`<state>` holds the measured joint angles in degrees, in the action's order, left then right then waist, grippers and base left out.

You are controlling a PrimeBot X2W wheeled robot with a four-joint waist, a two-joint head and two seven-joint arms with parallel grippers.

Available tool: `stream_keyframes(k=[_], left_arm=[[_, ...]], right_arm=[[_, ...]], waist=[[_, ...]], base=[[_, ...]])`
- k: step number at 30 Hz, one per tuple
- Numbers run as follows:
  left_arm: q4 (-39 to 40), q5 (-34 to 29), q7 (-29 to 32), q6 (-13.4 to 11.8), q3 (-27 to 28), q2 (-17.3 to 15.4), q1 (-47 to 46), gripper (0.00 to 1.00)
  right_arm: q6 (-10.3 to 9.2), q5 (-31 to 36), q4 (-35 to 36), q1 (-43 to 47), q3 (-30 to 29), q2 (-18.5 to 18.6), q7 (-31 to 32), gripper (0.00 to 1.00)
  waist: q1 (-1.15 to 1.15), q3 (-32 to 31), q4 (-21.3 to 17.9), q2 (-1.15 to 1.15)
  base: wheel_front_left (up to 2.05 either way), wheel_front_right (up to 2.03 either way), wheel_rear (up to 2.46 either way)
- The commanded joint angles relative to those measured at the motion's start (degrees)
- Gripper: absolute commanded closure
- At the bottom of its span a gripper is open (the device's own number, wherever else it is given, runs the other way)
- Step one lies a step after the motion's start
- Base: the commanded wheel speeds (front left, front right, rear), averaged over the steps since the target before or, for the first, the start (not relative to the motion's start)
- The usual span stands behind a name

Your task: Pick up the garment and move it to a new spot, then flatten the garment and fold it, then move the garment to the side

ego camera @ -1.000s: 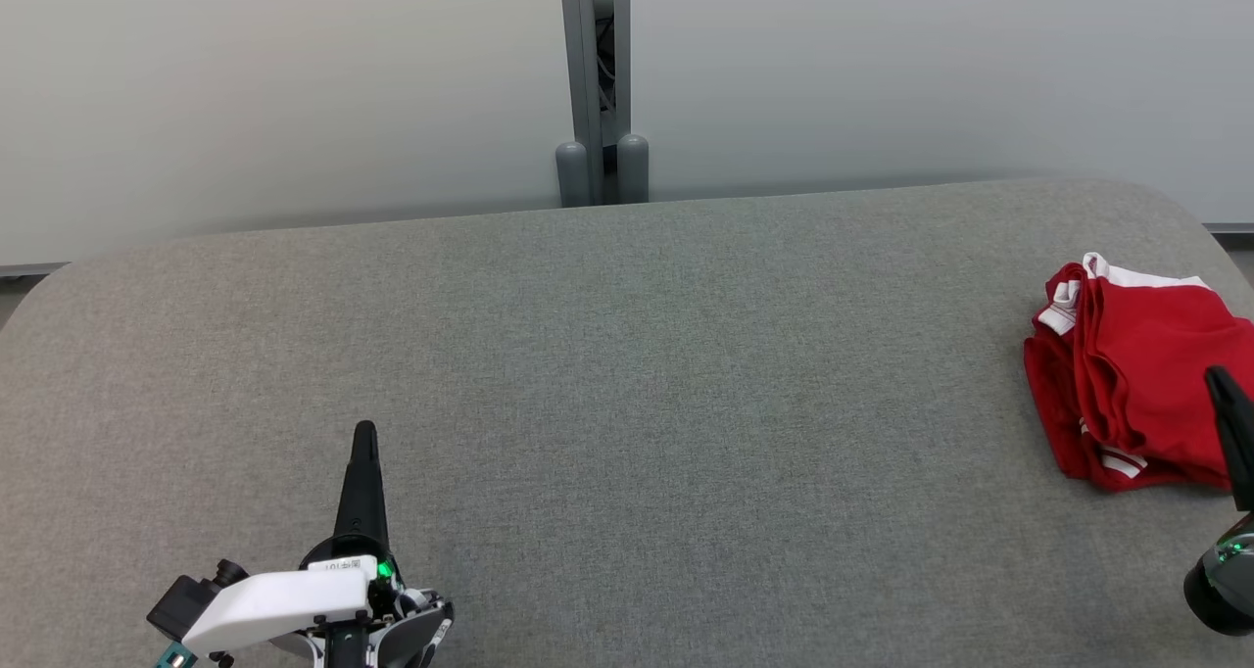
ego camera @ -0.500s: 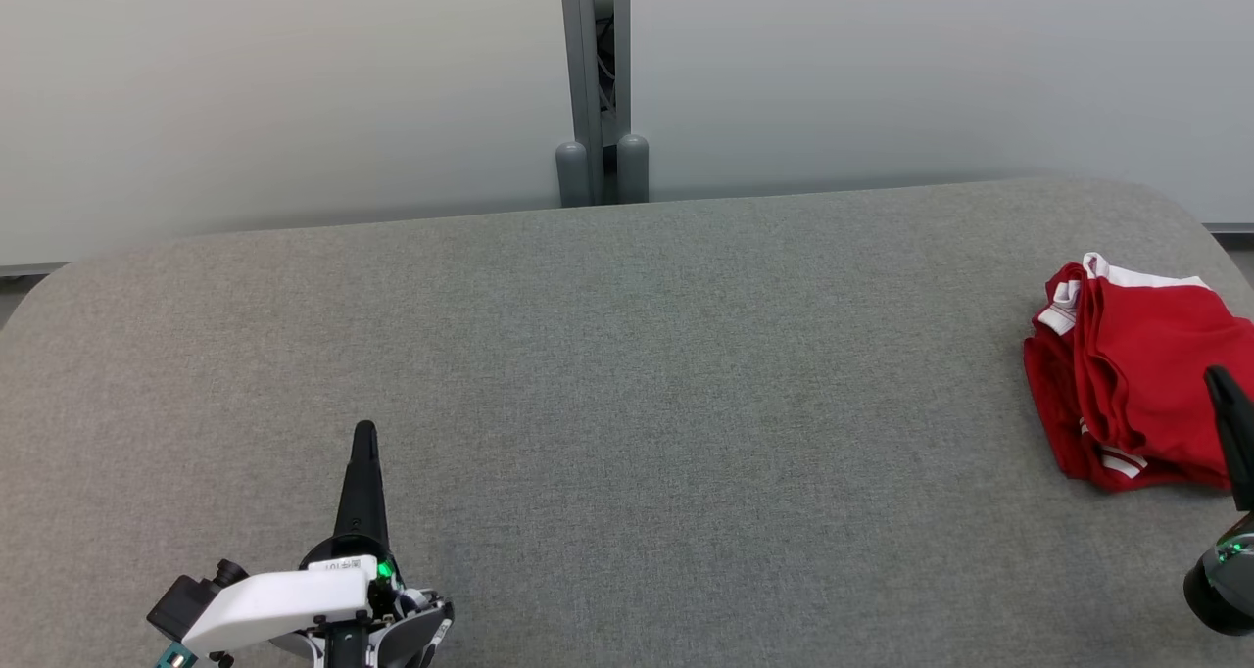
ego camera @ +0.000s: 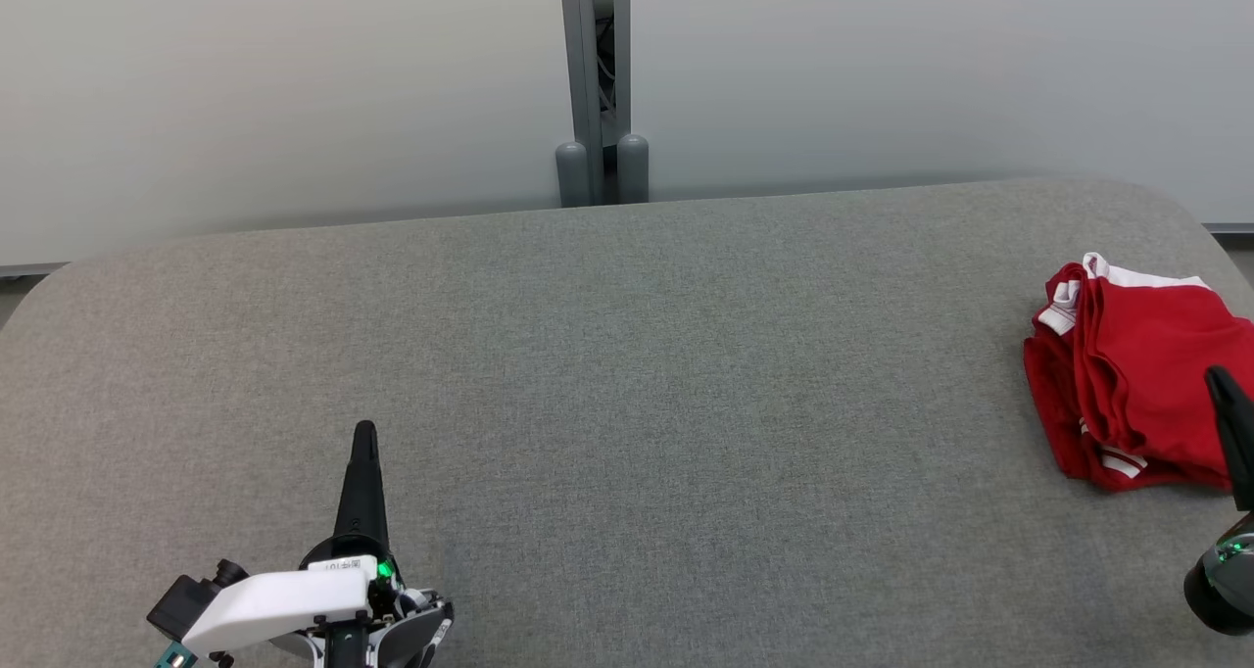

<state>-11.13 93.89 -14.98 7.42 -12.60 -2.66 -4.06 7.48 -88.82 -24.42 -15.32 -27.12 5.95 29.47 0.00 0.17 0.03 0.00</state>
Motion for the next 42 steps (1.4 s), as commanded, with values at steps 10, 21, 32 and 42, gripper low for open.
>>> stream_keyframes(k=[10, 21, 32, 42], left_arm=[[-0.02, 0.35, -0.10, 0.14, 0.24, -0.11, -1.15, 1.00], [-0.02, 0.35, -0.10, 0.14, 0.24, -0.11, -1.15, 1.00], [-0.02, 0.35, -0.10, 0.15, 0.24, -0.11, -1.15, 1.00], [-0.02, 0.35, -0.10, 0.15, 0.23, -0.11, -1.16, 1.00]], right_arm=[[0.02, -0.33, 0.14, -0.22, 0.14, 0.51, -0.12, 1.00], [0.02, -0.32, 0.14, -0.21, 0.17, 0.52, -0.14, 1.00], [0.02, -0.35, 0.14, -0.20, 0.19, 0.53, -0.15, 1.00], [0.02, -0.36, 0.14, -0.20, 0.18, 0.55, -0.16, 1.00]], waist=[[0.00, 0.00, 0.00, 0.00], [0.00, 0.00, 0.00, 0.00], [0.00, 0.00, 0.00, 0.00], [0.00, 0.00, 0.00, 0.00]], base=[[0.00, 0.00, 0.00], [0.00, 0.00, 0.00], [0.00, 0.00, 0.00], [0.00, 0.00, 0.00]])
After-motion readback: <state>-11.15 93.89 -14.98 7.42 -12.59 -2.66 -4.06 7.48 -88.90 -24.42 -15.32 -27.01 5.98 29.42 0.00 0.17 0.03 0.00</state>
